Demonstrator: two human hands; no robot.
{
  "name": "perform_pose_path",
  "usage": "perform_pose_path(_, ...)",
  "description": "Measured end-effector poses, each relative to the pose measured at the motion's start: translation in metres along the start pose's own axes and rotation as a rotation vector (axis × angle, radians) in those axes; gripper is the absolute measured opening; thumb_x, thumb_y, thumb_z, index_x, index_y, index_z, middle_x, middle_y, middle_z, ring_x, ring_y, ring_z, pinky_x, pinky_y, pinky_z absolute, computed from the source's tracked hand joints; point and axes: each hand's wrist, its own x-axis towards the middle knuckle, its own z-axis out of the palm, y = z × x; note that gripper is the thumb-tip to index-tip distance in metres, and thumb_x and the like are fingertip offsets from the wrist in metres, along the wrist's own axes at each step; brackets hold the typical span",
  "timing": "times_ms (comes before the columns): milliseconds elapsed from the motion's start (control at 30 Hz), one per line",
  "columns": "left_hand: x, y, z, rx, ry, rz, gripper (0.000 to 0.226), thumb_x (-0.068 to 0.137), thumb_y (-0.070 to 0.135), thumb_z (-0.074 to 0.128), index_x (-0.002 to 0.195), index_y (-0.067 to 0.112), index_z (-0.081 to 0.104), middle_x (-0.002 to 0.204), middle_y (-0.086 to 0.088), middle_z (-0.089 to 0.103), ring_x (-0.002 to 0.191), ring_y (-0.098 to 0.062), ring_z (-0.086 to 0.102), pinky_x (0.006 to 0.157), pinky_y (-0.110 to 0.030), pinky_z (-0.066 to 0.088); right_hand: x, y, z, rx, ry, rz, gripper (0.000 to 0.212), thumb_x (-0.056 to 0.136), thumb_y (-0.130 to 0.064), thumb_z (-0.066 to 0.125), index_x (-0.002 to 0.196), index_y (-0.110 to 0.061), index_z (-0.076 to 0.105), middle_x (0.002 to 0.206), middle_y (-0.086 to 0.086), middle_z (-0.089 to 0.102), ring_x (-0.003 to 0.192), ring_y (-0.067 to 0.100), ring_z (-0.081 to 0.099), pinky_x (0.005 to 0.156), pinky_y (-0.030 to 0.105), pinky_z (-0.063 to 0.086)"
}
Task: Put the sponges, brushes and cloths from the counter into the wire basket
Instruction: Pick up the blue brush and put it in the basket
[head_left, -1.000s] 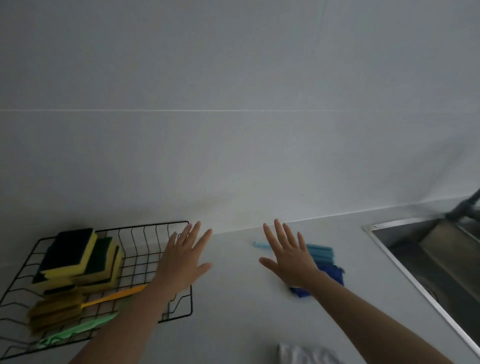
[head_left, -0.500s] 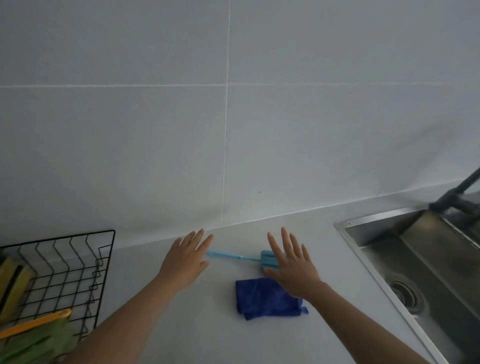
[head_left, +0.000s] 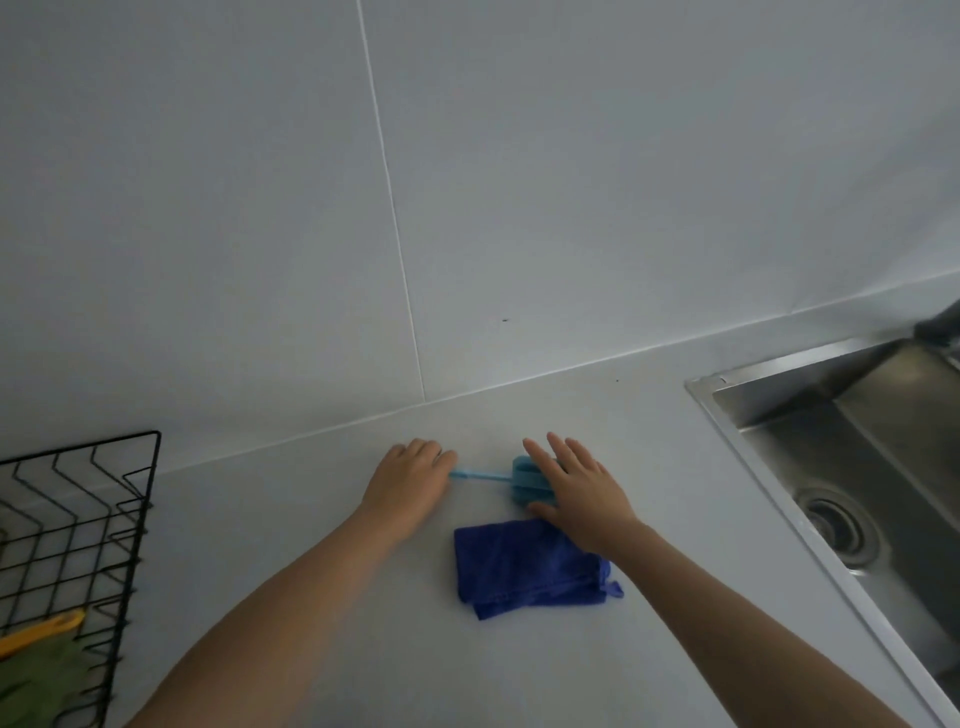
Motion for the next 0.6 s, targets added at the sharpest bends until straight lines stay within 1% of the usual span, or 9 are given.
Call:
perform_pose_path(33, 0.000, 0.000, -0.001, 0.010, -0.002, 0.004, 0.019, 0.063, 0.023, 0.045, 0.060, 0.018, 0.064, 0.053, 0.001, 0.059, 0.049, -0.019, 0.060, 0.043, -0.021, 0.044, 0.001, 0.000, 0.000, 0.006, 0.013, 0.000, 0.066, 0.093, -0.041, 0.042, 0.147, -0.027, 0.006, 0.157, 0.004, 0.013, 0.143, 0.026, 0.013, 0.116, 0.036, 0.016)
perform_pose_path(67, 0.000, -0.001, -0.003, 0.009, 0.022, 0.014, 0.006, 0.060, 0.021, 0.058, 0.057, 0.017, 0.061, 0.052, 0.000, 0.058, 0.047, -0.020, 0.059, 0.042, -0.021, 0.043, 0.001, 0.000, -0.001, 0.010, 0.025, -0.003, 0.063, 0.093, -0.040, 0.043, 0.146, -0.025, 0.012, 0.153, 0.004, 0.023, 0.140, 0.026, 0.020, 0.114, 0.035, 0.021)
perform_pose_path(100, 0.000, -0.001, -0.002, -0.004, 0.016, 0.022, 0.013, 0.052, 0.017, 0.073, 0.055, 0.016, 0.060, 0.050, -0.001, 0.057, 0.046, -0.020, 0.058, 0.042, -0.021, 0.043, 0.001, 0.000, -0.002, 0.019, 0.031, -0.005, 0.060, 0.093, -0.038, 0.045, 0.145, -0.023, 0.017, 0.150, 0.002, 0.030, 0.136, 0.025, 0.025, 0.111, 0.034, 0.024)
perform_pose_path(133, 0.000, -0.001, -0.002, -0.017, -0.021, 0.027, 0.027, 0.041, 0.015, 0.083, 0.053, 0.016, 0.059, 0.049, -0.001, 0.057, 0.044, -0.020, 0.057, 0.041, -0.021, 0.042, 0.001, -0.001, -0.003, 0.031, 0.035, -0.006, 0.058, 0.093, -0.038, 0.045, 0.143, -0.023, 0.022, 0.146, 0.001, 0.034, 0.133, 0.024, 0.029, 0.109, 0.033, 0.027)
perform_pose_path(167, -0.001, -0.001, -0.005, -0.045, -0.052, -0.001, 0.035, 0.033, 0.014, 0.088, 0.051, 0.016, 0.059, 0.048, 0.000, 0.056, 0.043, -0.019, 0.056, 0.039, -0.019, 0.040, 0.001, -0.003, -0.004, 0.039, 0.038, -0.006, 0.055, 0.093, -0.037, 0.045, 0.142, -0.023, 0.025, 0.144, 0.001, 0.037, 0.131, 0.024, 0.031, 0.108, 0.033, 0.029)
perform_pose_path(200, -0.001, -0.001, -0.007, -0.052, -0.049, -0.008, 0.039, 0.028, 0.014, 0.090, 0.050, 0.017, 0.058, 0.046, 0.001, 0.055, 0.041, -0.017, 0.055, 0.038, -0.019, 0.036, 0.000, -0.004, -0.006, 0.042, 0.041, -0.007, 0.053, 0.093, -0.036, 0.046, 0.140, -0.023, 0.027, 0.143, 0.001, 0.038, 0.130, 0.024, 0.033, 0.107, 0.033, 0.030)
perform_pose_path(267, -0.004, -0.003, -0.014, -0.033, -0.040, -0.008, 0.041, 0.025, 0.017, 0.091, 0.047, 0.019, 0.057, 0.044, 0.002, 0.054, 0.039, -0.015, 0.053, 0.036, -0.018, 0.029, -0.003, -0.006, -0.010, 0.027, 0.062, -0.017, 0.050, 0.093, -0.036, 0.045, 0.139, -0.023, 0.029, 0.142, 0.001, 0.040, 0.129, 0.024, 0.034, 0.105, 0.033, 0.031)
perform_pose_path(433, -0.021, -0.017, -0.041, -0.002, 0.054, -0.010, 0.039, 0.029, 0.018, 0.092, 0.048, 0.020, 0.058, 0.044, 0.002, 0.054, 0.038, -0.015, 0.053, 0.032, -0.016, 0.032, -0.014, -0.026, -0.030, 0.008, 0.161, -0.079, 0.046, 0.093, -0.035, 0.046, 0.136, -0.022, 0.036, 0.138, 0.000, 0.044, 0.124, 0.023, 0.038, 0.102, 0.032, 0.033)
perform_pose_path(600, -0.059, -0.047, -0.077, 0.005, 0.177, -0.068, 0.034, 0.036, 0.017, 0.092, 0.052, 0.019, 0.062, 0.046, 0.002, 0.056, 0.041, -0.017, 0.056, 0.032, -0.016, 0.033, -0.030, -0.072, -0.055, -0.007, 0.271, -0.164, 0.042, 0.092, -0.036, 0.048, 0.131, -0.022, 0.042, 0.132, 0.000, 0.050, 0.118, 0.024, 0.043, 0.098, 0.032, 0.035)
